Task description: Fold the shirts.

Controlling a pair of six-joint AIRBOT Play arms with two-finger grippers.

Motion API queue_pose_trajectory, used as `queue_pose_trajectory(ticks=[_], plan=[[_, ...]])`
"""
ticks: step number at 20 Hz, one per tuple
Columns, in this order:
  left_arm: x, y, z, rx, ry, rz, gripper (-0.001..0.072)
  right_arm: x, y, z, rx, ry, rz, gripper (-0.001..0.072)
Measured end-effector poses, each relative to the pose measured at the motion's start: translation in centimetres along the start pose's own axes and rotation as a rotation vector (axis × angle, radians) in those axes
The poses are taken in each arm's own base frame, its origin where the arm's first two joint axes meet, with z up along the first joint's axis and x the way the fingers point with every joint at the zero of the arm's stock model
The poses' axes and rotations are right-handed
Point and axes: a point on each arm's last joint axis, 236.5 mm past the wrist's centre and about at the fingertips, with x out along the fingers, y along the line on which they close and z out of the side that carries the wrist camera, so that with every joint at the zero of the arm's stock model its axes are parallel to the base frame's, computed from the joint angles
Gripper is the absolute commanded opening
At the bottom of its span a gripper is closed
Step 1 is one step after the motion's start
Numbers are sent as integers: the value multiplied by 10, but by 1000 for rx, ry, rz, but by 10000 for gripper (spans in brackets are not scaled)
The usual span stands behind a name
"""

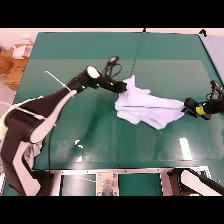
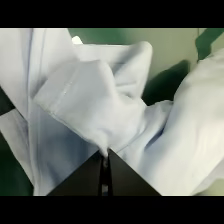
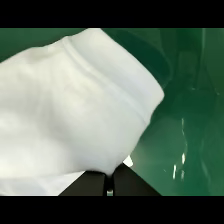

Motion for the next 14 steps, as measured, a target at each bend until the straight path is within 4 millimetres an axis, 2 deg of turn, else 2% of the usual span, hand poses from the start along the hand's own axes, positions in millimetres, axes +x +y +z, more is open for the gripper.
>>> queue_pose_trajectory(ticks=[3,5,6,8,10,12,14], plan=[[-56,-1,40,53,-93,54,19,-27,33,30,-37,-82,98,16],[-104,-11,68,105,-172,97,19,-63,66,60,-78,-179,188,16],[-128,-17,77,133,-202,122,19,-87,84,76,-105,-239,232,16],[-183,-38,95,197,-276,171,20,-146,118,104,-167,-375,310,16],[-242,-70,107,276,-363,215,20,-216,151,117,-246,-517,377,16],[-310,-116,114,359,-483,234,20,-285,178,114,-326,-656,422,16],[-371,-161,110,432,-598,242,20,-355,200,97,-414,-807,452,16]])
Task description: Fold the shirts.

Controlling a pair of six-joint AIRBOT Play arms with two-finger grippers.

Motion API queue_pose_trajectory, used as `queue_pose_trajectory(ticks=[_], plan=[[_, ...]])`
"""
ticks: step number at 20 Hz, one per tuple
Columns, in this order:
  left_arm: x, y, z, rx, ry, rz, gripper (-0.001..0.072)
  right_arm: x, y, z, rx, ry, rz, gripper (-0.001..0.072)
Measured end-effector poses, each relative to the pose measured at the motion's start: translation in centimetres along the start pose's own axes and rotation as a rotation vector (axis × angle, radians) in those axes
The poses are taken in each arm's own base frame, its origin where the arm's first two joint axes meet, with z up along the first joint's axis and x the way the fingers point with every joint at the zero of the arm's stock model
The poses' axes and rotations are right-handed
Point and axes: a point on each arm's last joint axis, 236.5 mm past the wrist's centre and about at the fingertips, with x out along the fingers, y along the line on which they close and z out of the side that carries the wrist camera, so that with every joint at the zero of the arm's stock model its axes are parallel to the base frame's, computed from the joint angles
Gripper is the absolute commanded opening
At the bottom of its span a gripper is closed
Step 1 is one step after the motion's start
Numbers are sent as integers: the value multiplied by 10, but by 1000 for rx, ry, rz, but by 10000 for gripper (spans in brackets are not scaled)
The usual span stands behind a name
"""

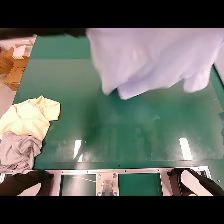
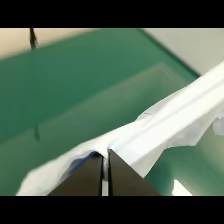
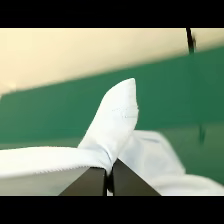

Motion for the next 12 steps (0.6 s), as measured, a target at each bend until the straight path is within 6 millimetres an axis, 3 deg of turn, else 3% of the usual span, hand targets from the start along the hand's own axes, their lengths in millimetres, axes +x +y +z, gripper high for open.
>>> queue_pose_trajectory(ticks=[3,6,7,9,11,12], plan=[[-89,-34,63,77,-214,14,20,-57,46,39,-124,-152,15,17],[-148,-51,98,137,-375,45,20,-89,69,54,-197,-234,11,16],[-156,-51,104,152,-400,61,20,-92,69,55,-204,-240,6,17],[-152,-40,105,175,-401,103,20,-87,65,55,-207,-233,-3,17],[-128,-20,100,182,-371,145,21,-70,50,48,-181,-193,-10,17],[-104,-6,91,177,-326,164,21,-54,37,38,-157,-153,-17,17]])
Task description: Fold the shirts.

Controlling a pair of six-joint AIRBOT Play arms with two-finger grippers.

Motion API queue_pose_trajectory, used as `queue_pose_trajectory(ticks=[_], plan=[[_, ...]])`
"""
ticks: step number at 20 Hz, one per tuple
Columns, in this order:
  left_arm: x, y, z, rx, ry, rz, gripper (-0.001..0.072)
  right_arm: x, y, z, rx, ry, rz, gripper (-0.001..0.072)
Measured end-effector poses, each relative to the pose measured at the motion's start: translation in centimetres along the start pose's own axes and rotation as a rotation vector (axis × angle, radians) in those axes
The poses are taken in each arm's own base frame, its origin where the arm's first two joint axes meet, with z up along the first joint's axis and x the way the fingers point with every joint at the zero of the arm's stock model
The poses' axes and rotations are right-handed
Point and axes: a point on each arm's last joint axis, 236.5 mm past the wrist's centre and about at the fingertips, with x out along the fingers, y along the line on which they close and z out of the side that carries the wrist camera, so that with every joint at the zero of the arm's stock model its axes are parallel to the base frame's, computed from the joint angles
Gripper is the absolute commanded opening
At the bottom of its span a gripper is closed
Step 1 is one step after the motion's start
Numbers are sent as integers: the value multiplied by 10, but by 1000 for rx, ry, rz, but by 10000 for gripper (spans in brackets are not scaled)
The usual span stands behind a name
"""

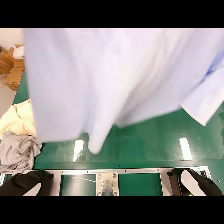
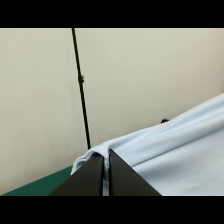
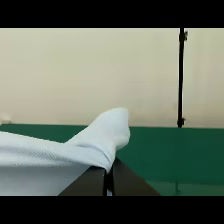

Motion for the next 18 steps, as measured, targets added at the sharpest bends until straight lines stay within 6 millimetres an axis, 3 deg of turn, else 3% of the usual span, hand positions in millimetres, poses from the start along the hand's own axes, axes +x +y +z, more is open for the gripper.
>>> queue_pose_trajectory(ticks=[3,5,6,9,11,12,13,14,15,16,18], plan=[[74,22,-82,-23,171,23,21,47,-37,-65,85,172,-17,17],[124,34,-166,-63,329,26,21,82,-62,-129,161,309,-25,18],[149,38,-218,-99,418,21,21,100,-77,-173,207,395,-39,18],[194,39,-353,-226,607,11,22,141,-108,-287,329,574,-79,18],[208,33,-417,-330,674,10,24,159,-125,-351,393,673,-112,18],[213,32,-438,-373,689,15,187,166,-131,-379,423,719,-125,19],[216,32,-450,-401,693,21,549,172,-138,-402,441,759,-139,51],[218,34,-457,-433,697,25,601,176,-144,-416,450,780,-151,220],[218,35,-460,-468,714,24,601,181,-148,-425,453,793,-156,397],[214,35,-461,-506,749,10,602,184,-149,-429,450,805,-150,448],[198,43,-451,-592,831,-16,600,190,-161,-420,422,799,-151,450]])
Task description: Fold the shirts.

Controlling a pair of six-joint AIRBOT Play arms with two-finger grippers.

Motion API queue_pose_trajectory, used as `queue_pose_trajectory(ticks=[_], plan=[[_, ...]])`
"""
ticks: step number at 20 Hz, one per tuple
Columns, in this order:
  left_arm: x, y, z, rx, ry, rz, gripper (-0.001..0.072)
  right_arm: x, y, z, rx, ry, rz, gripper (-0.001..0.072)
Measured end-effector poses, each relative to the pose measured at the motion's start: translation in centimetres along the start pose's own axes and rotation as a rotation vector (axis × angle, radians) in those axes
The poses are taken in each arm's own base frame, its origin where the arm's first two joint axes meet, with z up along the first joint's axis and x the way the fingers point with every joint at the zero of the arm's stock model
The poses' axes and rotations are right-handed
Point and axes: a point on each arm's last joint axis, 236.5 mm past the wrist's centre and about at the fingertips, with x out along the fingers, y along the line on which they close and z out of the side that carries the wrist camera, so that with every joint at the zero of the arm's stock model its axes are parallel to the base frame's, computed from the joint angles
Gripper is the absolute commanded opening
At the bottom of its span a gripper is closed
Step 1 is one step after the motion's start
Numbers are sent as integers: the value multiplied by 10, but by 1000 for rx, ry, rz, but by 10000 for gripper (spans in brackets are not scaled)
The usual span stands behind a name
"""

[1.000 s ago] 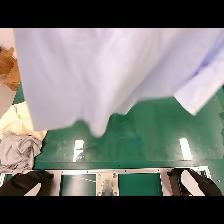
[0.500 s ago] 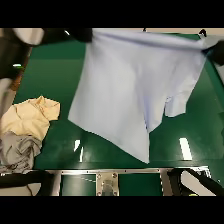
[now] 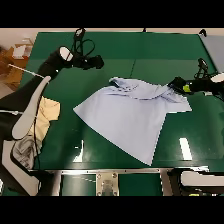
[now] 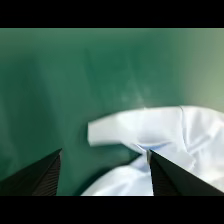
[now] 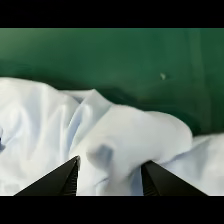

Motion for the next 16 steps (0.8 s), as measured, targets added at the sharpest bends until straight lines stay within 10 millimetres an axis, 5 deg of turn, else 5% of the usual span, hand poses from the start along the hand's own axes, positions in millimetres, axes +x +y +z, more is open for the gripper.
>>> queue_pose_trajectory(ticks=[4,7,11,16], plan=[[-60,10,-30,-136,232,-23,600,-23,-31,32,-9,8,-29,516],[-88,3,-82,-211,419,-16,600,-21,-55,23,-4,116,-17,514],[-105,-21,-178,-302,614,-6,601,4,-80,-5,12,259,7,510],[-103,-41,-303,-433,735,25,600,27,-86,-35,26,387,60,472]])
